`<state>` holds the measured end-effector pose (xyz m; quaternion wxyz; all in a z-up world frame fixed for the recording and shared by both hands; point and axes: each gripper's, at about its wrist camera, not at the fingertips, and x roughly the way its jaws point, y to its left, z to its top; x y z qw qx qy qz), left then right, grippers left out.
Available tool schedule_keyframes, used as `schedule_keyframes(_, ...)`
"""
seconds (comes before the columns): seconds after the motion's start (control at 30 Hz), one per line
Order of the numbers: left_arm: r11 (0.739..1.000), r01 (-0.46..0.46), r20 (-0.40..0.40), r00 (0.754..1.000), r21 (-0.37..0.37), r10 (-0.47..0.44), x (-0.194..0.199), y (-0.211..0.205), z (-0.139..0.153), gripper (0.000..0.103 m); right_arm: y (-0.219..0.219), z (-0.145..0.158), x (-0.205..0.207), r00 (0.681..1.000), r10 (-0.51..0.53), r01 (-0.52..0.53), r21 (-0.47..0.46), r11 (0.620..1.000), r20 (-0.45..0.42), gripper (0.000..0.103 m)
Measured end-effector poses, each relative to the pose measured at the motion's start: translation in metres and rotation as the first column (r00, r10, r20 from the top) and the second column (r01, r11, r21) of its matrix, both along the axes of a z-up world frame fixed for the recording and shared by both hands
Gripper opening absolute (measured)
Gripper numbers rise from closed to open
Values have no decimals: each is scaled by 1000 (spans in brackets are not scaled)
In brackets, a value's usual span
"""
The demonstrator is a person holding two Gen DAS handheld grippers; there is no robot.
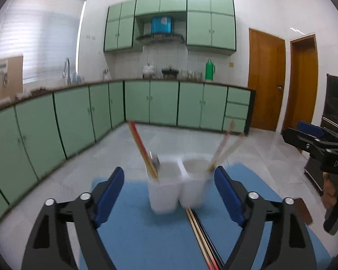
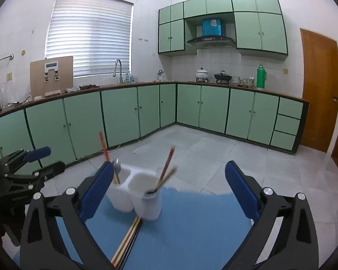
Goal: Organize utensils
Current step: 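Withdraw both grippers back over the remaining chopsticks on the mat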
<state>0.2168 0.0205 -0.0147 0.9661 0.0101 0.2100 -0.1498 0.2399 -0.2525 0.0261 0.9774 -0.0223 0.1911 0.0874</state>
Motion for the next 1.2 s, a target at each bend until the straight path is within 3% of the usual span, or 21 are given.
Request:
schedule_keyframes(0.3, 996, -36, -181, 982, 77, 50, -36, -3, -86, 86, 17, -86, -47, 984, -56, 52, -28, 998, -170, 98)
schedule_keyframes(0.53, 992, -71, -281, 955, 105, 98, -54, 5, -132, 86, 27, -151, -67, 944, -76, 71, -28, 997, -322, 97)
schedule_keyframes(0.8, 987, -58, -340, 934, 149, 106, -64, 2, -148, 86, 49, -183, -81, 911, -45, 27, -50, 998, -411, 95)
schedule_keyframes(0.93, 986, -73, -351, 929, 148, 121, -64, 10, -151, 86, 64, -191, -87, 888, 1, -31, -58, 998, -459, 74)
schedule_keyframes(1.2, 987, -88, -354, 926, 137, 132, -61, 15, -152, 86, 79, -201, -91, 866, 30, -78, -77, 994, -499, 62)
